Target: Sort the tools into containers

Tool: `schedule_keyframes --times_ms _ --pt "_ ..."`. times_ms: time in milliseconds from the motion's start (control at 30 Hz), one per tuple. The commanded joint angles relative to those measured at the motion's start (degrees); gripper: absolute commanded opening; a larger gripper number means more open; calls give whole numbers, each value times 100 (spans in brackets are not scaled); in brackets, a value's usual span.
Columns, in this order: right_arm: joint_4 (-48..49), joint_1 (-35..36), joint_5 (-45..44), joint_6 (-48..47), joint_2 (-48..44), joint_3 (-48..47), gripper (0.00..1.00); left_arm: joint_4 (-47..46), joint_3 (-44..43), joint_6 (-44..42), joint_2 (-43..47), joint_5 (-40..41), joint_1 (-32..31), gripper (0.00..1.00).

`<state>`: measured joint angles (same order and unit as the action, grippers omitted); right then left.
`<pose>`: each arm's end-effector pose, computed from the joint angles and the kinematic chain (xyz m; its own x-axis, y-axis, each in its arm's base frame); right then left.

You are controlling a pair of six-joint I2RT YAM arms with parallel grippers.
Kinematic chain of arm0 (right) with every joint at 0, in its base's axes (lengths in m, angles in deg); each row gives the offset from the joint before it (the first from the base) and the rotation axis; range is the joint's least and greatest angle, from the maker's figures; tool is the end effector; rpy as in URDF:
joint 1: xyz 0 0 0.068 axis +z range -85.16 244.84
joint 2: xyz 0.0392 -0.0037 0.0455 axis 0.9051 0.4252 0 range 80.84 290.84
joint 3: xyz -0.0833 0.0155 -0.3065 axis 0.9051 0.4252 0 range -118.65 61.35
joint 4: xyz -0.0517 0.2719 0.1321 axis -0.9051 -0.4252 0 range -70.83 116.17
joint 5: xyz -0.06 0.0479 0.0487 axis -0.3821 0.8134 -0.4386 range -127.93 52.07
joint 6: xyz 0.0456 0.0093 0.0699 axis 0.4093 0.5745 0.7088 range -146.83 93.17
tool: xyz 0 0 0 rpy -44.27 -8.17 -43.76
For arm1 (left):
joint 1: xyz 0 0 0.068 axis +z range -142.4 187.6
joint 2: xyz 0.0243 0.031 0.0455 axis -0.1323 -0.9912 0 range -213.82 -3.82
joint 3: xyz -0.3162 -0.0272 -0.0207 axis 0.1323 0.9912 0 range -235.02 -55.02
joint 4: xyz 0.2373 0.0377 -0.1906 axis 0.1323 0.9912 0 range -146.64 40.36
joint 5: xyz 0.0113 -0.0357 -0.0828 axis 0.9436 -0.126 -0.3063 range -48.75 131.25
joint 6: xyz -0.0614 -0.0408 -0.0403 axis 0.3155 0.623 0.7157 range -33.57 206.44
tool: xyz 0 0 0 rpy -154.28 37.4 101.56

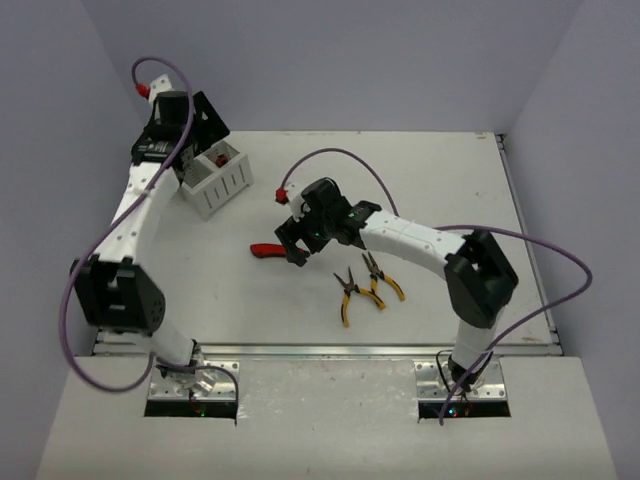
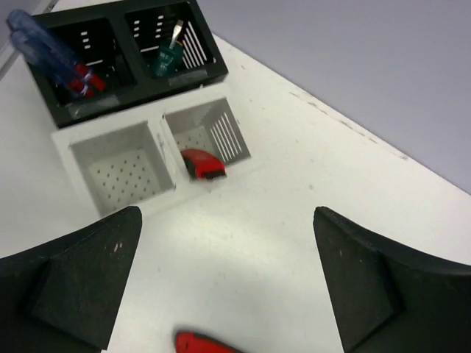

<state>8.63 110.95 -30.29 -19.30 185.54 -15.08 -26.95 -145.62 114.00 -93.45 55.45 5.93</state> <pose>0.3309 0.3581 0.2226 -0.5948 -0.4311 -0.6785 -0.7068 0.6826 0.1859 0.4375 0.0053 0.4192 -0.3392 -0.4389 -0.8320 -0.3878 0.8711 -0.3014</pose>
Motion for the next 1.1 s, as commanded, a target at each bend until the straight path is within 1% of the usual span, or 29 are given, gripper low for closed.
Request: schedule_keyframes --times_ms 0,67,100,200,233,333,367,400,433,467,533,600,667,733,767,800,867,967,1033,1067 --pt "-640 -75 844 -1311 1196 -1192 88 -681 1594 151 2361 -610 36 100" --pt "-788 -69 676 -1512 1587 -1702 89 -647 2222 91 2884 -654 44 100" --pt "-798 -74 616 -1607 1752 -1829 89 -593 2369 36 3090 -832 44 100" --pt "-953 -67 514 -1821 2320 -2303 88 -167 2437 4 3456 -1285 35 100" --pt "-1012 -67 536 -1850 2555 -2501 87 -122 2459 12 3589 -1381 35 100" --pt "-924 -29 230 -1913 2899 -2722 86 -211 2623 65 3920 -1811 35 100" --pt "-903 -20 198 -1904 2951 -2755 81 -205 2663 52 3991 -1861 35 100" --pt "-893 -15 151 -1889 2994 -2784 74 -186 2706 33 4062 -1903 35 100" --pt "-891 -7 155 -1887 3010 -2803 73 -182 2742 30 4090 -1926 35 100" --pt "-911 1 165 -1880 3012 -2807 65 -189 2750 30 4115 -1950 35 100" --pt "-821 22 69 -1805 2921 -2616 41 -208 3001 31 4156 -1956 35 100" --pt "-594 39 -17 -1734 2805 -2408 40 -259 3181 81 4143 -1955 35 100" --pt "-452 55 -10 -1676 2722 -2315 46 -507 3338 196 4016 -2177 35 100" --pt "-603 109 -125 -1641 2787 -2403 44 -595 3326 275 3820 -2437 35 100" --pt "-624 117 -170 -1612 2811 -2358 37 -589 3323 312 3800 -2487 35 100" --pt "-619 133 -214 -1551 2833 -2264 26 -595 3345 390 3828 -2531 35 100" --pt "-674 135 -275 -1369 2812 -2182 12 -707 3427 391 3982 -2576 35 100" --pt "-398 135 -470 -1063 2358 -1702 1 -707 3613 332 4111 -2466 35 100" --pt "-259 133 -649 -809 2065 -1487 0 -737 3784 358 4155 -2490 35 100" --pt "-243 124 -852 -497 1934 -1419 0 -798 3900 416 4173 -2572 35 100"
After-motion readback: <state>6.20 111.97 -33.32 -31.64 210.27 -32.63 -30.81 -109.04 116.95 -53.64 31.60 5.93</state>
